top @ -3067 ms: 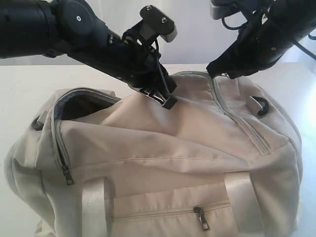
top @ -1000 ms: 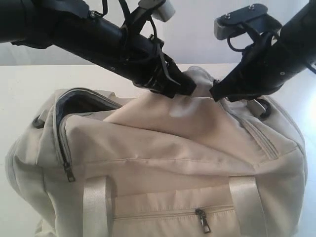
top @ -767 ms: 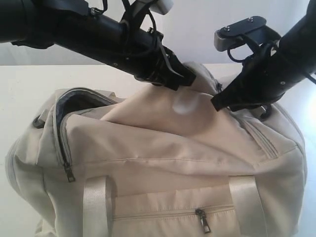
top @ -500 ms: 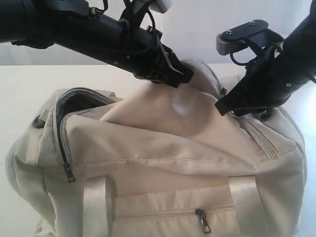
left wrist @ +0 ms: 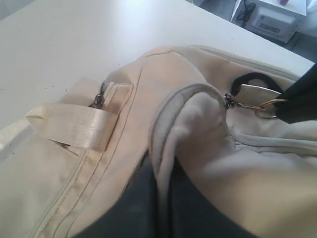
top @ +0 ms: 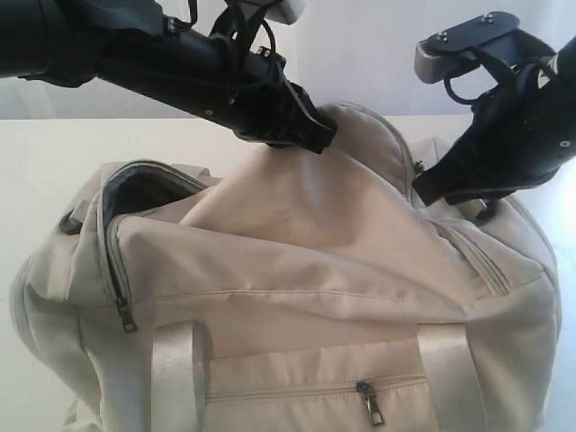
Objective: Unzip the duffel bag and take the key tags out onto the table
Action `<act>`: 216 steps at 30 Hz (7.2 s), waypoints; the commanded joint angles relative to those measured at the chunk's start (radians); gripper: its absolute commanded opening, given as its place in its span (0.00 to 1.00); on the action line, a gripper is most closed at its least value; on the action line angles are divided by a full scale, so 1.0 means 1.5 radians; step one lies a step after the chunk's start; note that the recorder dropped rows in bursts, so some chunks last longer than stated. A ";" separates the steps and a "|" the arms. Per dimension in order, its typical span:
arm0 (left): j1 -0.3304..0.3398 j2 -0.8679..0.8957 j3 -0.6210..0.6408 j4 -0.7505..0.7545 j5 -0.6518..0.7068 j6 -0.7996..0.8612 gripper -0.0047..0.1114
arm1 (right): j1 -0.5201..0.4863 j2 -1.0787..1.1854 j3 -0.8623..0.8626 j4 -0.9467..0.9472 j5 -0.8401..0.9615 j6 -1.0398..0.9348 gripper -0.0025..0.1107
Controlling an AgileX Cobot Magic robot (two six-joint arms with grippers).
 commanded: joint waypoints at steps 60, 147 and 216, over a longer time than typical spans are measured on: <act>0.064 -0.011 0.065 -0.313 0.135 0.100 0.04 | -0.003 0.006 0.073 0.030 -0.022 0.026 0.02; 0.077 0.036 0.025 0.016 0.351 -0.019 0.04 | -0.003 -0.248 0.235 0.078 -0.110 0.021 0.02; -0.153 -0.255 0.302 -0.076 0.468 0.013 0.06 | -0.003 -0.380 0.163 0.126 -0.007 0.077 0.64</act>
